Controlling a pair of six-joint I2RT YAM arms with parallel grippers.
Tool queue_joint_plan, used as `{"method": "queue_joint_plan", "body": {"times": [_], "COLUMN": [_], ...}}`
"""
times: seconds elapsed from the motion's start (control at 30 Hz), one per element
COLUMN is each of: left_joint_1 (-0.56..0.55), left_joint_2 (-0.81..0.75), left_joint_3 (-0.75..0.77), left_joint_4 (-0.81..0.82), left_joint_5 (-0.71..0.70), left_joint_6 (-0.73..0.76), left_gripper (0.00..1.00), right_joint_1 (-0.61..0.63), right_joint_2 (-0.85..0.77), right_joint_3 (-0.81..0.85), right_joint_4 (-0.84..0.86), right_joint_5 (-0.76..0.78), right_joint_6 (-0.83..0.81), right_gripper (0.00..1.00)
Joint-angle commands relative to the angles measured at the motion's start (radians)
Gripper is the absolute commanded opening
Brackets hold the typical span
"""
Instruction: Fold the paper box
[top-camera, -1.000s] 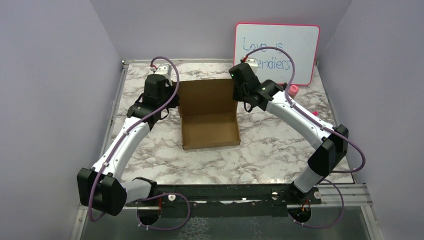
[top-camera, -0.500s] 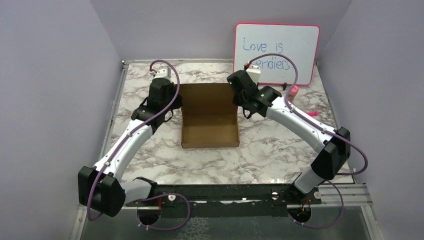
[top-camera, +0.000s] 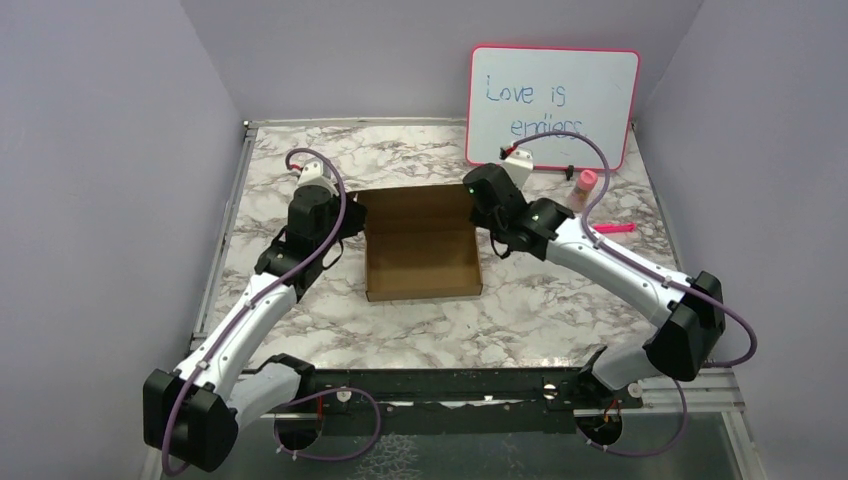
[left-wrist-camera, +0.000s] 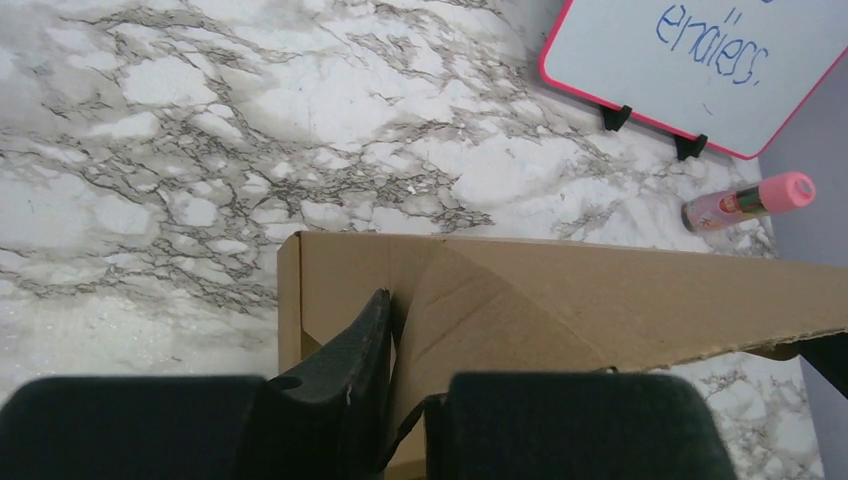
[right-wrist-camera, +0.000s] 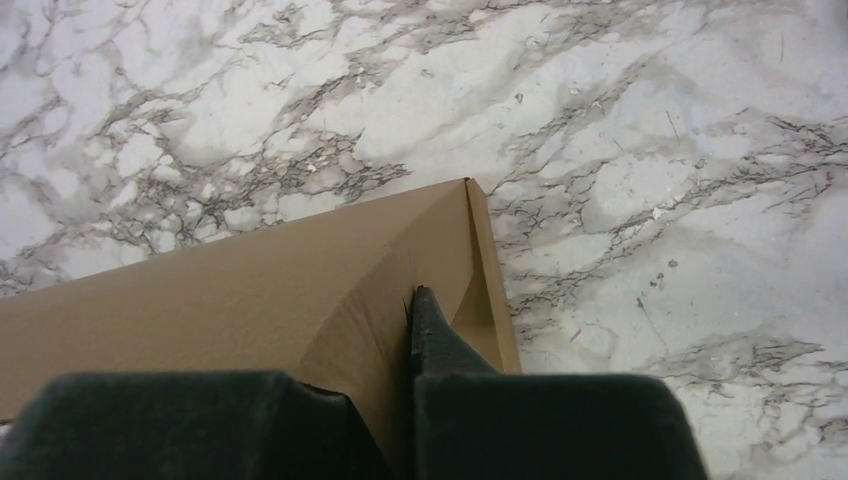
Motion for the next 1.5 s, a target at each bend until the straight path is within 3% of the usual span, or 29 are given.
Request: {"method": "queue_joint_plan", "body": {"times": [0.0,0.37,0.73,0.87,1.0,1.1,1.3,1.47], "left_joint_1": [0.025,0.025,0.025,0.025,0.025,0.025,0.025,0.025], "left_joint_2": [-0.085,-0.221,-0.408,-0.477,-0.563,-0.620,-0.612,-0.464], "left_joint_3": [-0.091,-0.267,-0.453,-0.443,-0.420,-0.389,-0.286,-0.166], "left_joint_4": [-0.004,0.034,0.131,0.088,0.023,-0.016,-0.040,0.003], "left_joint_5": [-0.030,0.063,0.055,0.064,0.034,0.007,-0.049,-0.041], "left_joint_6": [-0.128,-0.229,-0.237,-0.225,-0.194,-0.144,-0.041,0.038], "left_gripper": [0.14,0.27,0.44,0.54,0.73,0.81,0.91,0.93], "right_joint_1": [-0.028,-0.026,-0.027,-0.026,-0.027,-0.026,-0.026,-0.027], "right_joint_2": [-0.075,-0.202,-0.352,-0.413,-0.466,-0.520,-0.661,-0.680], "right_joint_3": [-0.111,-0.277,-0.493,-0.546,-0.562,-0.559,-0.532,-0.468], "right_joint_4": [-0.055,0.098,0.312,0.351,0.327,0.299,0.278,0.289], "right_joint_5": [0.054,-0.050,-0.137,-0.186,-0.201,-0.200,-0.204,-0.118], "right_joint_6": [0.101,0.022,-0.104,-0.145,-0.184,-0.240,-0.378,-0.467], "right_gripper": [0.08,0.12,0.27,0.34,0.51,0.65,0.79,0.88]}}
